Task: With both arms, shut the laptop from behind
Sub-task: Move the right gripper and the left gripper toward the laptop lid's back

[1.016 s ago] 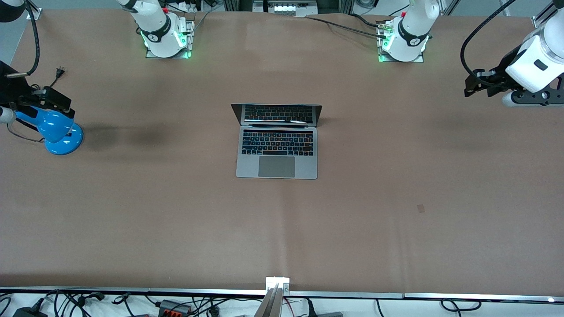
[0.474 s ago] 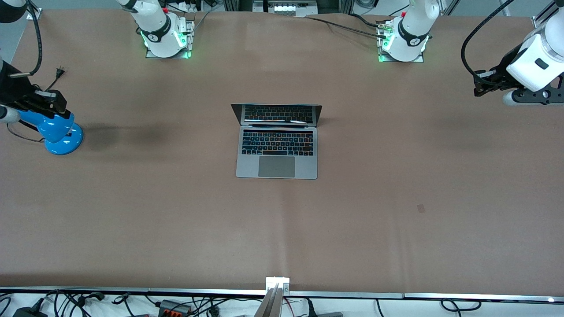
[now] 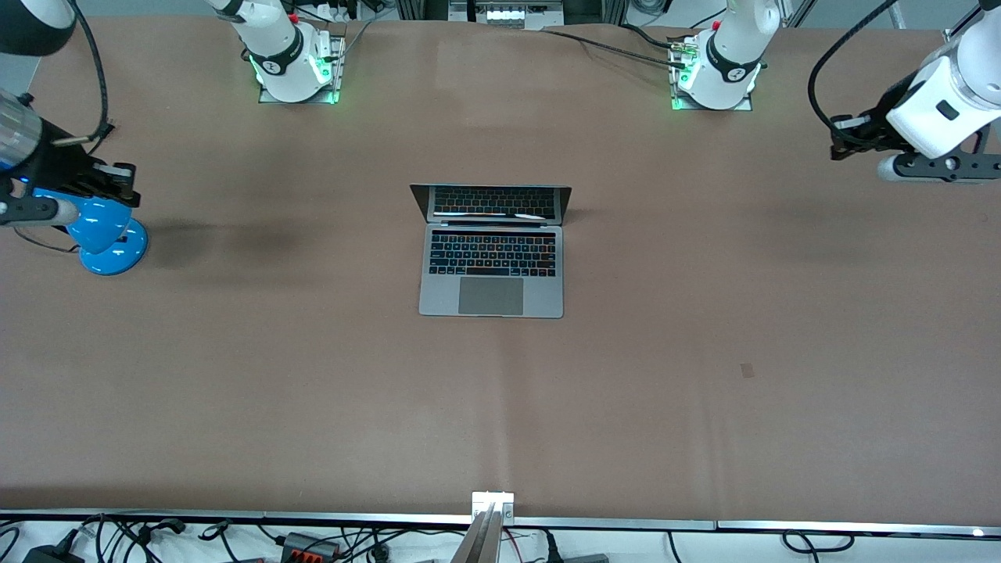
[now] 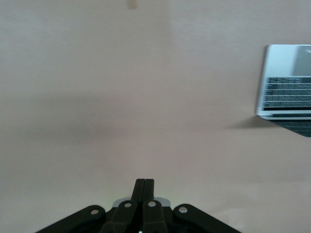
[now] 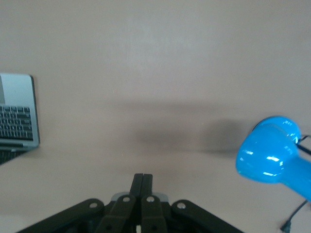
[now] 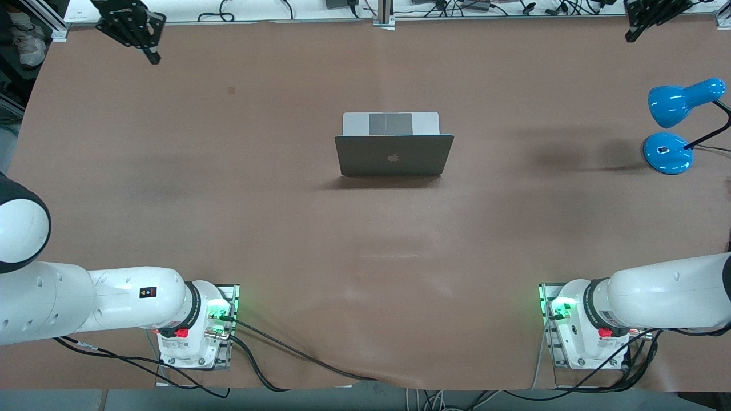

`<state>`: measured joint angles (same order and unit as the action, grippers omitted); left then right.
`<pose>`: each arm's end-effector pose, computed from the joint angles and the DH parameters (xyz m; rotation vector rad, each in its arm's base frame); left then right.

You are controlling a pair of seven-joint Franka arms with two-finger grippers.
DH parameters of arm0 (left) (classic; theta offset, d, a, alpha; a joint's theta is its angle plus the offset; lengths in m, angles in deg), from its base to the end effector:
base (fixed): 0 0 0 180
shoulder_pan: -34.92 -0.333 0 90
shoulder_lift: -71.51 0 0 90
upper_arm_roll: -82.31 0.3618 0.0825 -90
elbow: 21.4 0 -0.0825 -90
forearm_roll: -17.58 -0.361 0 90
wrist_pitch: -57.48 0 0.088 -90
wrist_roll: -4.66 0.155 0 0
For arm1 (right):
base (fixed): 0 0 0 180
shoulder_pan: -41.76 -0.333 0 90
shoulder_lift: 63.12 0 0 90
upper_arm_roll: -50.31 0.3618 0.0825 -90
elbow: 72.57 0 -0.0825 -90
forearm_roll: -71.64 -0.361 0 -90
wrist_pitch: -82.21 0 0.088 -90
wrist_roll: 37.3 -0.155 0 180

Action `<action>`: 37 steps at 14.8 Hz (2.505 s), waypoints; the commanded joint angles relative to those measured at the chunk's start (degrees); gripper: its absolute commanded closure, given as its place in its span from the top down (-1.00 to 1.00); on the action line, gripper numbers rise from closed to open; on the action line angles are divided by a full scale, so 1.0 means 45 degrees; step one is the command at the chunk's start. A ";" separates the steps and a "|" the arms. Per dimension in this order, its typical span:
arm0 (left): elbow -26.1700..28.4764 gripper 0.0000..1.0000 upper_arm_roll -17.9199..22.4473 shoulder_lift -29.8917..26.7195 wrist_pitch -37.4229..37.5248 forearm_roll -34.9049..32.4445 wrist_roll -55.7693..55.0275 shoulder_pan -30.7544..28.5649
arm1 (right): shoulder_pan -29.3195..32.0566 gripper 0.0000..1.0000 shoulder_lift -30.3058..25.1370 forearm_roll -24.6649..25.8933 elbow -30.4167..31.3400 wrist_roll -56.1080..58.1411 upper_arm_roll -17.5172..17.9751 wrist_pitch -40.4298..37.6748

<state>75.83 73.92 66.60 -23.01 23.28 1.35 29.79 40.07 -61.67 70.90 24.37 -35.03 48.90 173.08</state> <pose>0.4680 -0.0464 0.5988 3.0495 -0.0054 -0.3244 0.5277 0.0047 0.5564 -3.1196 -0.0678 0.2047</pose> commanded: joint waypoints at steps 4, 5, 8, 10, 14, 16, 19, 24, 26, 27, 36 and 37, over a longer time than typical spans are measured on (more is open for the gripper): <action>-0.0045 -0.99 -0.0904 0.0755 -0.0082 0.1663 0.0131 0.0026 | -0.0933 -1.00 0.1160 -0.1100 0.0155 -0.0095 0.0060 -0.1945; 0.0033 -0.99 -0.1198 0.0854 -0.0219 0.1742 0.0071 0.0026 | -0.0953 -1.00 0.1356 -0.1511 0.0272 -0.0114 0.0060 -0.2181; 0.1239 -1.00 -0.1570 0.0835 -0.0940 0.2676 -0.0300 0.0026 | -0.1011 -1.00 0.1845 -0.3424 0.0935 -0.0095 0.0060 -0.2341; 0.2061 -1.00 -0.2174 0.0796 -0.1585 0.2952 -0.0320 -0.0012 | -0.1303 -1.00 0.2118 -0.4303 0.1404 -0.0037 0.0060 -0.2262; 0.3974 -1.00 -0.3599 0.0348 -0.2873 0.3480 -0.0339 -0.0052 | -0.2396 -1.00 0.1789 -0.6022 0.2965 0.0003 0.0079 -0.1366; 0.4717 -1.00 -0.4516 0.0133 -0.3635 0.3597 -0.0902 -0.0052 | -0.2962 -1.00 0.1535 -0.6746 0.3552 0.0061 0.0079 -0.0683; 0.5733 -1.00 -0.6156 0.0015 -0.5078 0.4066 -0.1529 -0.0071 | -0.3803 -1.00 0.1417 -0.7468 0.4235 0.0022 0.0079 0.0235; 0.6928 -1.00 -0.8052 0.0696 -0.8263 0.4340 -0.2504 -0.0091 | -0.5209 -1.00 0.1104 -0.7960 0.5253 -0.0599 0.0079 0.2032; 0.6908 -1.00 -0.8173 0.1514 -0.9181 0.4320 -0.2761 -0.0091 | -0.5872 -1.00 0.1143 -0.7960 0.5254 -0.1107 0.0060 0.2598; 0.6870 -1.00 -0.8173 0.1828 -0.9611 0.4320 -0.2781 -0.0091 | -0.6030 -1.00 0.1220 -0.7960 0.5254 -0.1265 0.0060 0.2891; 0.6344 -1.00 -0.8154 0.4153 -1.2681 0.4203 -0.3541 -0.0091 | -0.7008 -1.00 0.2060 -0.7980 0.4864 -0.2672 0.0060 0.5197; 0.6187 -1.00 -0.8134 0.4252 -1.2681 0.4184 -0.3659 -0.0091 | -0.7008 -1.00 0.2177 -0.7980 0.4805 -0.2673 0.0060 0.5431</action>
<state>106.22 37.89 83.35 -79.71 41.50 -13.76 29.93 9.20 -52.19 36.13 46.65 -46.04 49.73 195.92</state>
